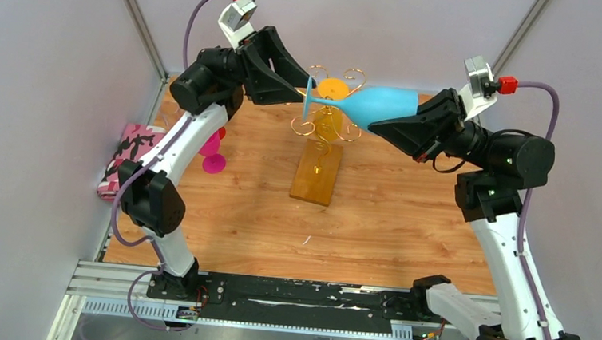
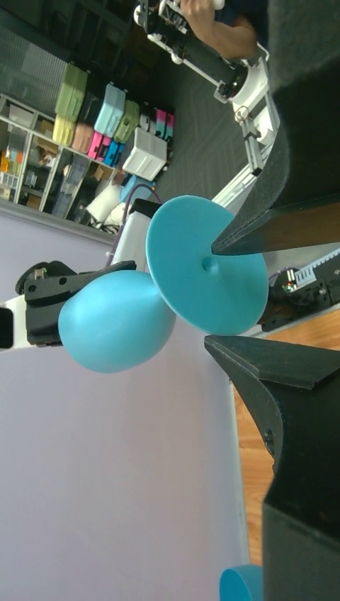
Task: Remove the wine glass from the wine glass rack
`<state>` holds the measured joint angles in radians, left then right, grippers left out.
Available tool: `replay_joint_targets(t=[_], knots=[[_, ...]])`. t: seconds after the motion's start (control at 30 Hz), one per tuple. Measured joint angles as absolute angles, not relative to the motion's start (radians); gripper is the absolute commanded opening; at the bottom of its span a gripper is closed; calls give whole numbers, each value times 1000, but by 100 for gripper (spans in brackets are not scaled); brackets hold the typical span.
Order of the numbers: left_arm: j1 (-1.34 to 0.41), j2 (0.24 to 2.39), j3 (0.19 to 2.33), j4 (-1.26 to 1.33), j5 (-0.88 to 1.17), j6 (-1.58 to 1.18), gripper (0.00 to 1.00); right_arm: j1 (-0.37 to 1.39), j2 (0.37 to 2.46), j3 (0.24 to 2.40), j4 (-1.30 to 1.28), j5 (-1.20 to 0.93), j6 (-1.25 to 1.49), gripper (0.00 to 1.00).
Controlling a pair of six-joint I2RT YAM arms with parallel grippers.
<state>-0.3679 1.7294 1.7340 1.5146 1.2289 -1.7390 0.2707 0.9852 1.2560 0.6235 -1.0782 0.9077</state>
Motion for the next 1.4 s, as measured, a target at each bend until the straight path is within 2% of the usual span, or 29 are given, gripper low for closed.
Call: replay_joint_targets(t=[0.07, 0.17, 0.23, 0.33, 0.47, 0.53, 0.6, 0.7, 0.8, 0.9, 1.0, 1.2, 1.4], knots=[[-368, 1733, 1733, 1515, 1229, -1735, 48, 276, 977, 1281, 525, -1065, 844, 0], [-355, 1747, 1733, 1513, 1225, -1737, 39, 284, 946, 1309, 358, -1026, 741, 0], [-331, 1763, 1739, 1514, 1208, -1753, 38, 287, 914, 1340, 200, -963, 647, 0], [-269, 1779, 1757, 1514, 1167, -1777, 49, 284, 871, 1393, -3, -833, 522, 0], [-210, 1795, 1771, 1488, 1109, -1779, 49, 284, 831, 1463, -220, -693, 402, 0], [-208, 1797, 1773, 1429, 1091, -1750, 41, 284, 816, 1510, -324, -606, 352, 0], [-211, 1795, 1771, 1325, 1076, -1686, 26, 284, 815, 1567, -426, -505, 307, 0], [-215, 1753, 1732, 1008, 1023, -1472, 1, 284, 838, 1669, -587, -320, 255, 0], [-228, 1701, 1760, 533, 887, -1168, 0, 284, 876, 1739, -735, -88, 211, 0], [-302, 1695, 1973, -38, 564, -839, 0, 284, 923, 1739, -846, 111, 186, 0], [-412, 1665, 2096, -368, 296, -632, 0, 284, 973, 1662, -921, 255, 182, 0], [-458, 1544, 2051, -675, -41, -469, 0, 283, 1069, 1451, -991, 346, 190, 0], [-458, 1509, 1964, -777, -161, -424, 0, 258, 1168, 1339, -971, 355, 199, 0]])
